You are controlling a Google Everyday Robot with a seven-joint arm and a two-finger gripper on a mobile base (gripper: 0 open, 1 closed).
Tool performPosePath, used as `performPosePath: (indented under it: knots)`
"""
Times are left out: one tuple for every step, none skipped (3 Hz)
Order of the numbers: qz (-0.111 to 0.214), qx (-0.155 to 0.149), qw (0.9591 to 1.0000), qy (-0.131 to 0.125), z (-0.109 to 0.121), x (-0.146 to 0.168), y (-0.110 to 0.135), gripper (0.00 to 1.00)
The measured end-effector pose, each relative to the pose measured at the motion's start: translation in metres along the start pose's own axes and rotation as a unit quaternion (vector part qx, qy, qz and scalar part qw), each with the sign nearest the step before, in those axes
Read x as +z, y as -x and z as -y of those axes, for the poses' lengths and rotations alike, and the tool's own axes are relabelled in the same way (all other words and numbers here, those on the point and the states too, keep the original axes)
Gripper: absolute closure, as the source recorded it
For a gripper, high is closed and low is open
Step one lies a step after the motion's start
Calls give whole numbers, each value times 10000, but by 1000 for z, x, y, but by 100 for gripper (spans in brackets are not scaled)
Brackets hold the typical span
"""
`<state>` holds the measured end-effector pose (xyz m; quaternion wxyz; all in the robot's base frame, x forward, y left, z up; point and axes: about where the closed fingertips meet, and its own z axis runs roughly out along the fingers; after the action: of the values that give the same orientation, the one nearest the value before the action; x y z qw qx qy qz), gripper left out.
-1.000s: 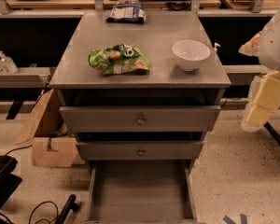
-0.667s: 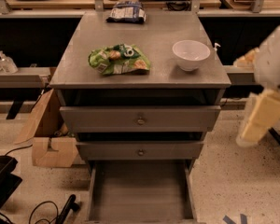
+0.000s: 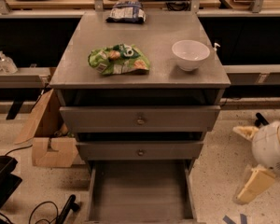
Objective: Close bottom drawer
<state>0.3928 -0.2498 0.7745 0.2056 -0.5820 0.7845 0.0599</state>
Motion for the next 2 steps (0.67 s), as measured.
performPosePath:
  knots:
    - [202,-36,9997,-150,3,62,-36,0]
    - [186,0,9993,-329,21,110,-61,18]
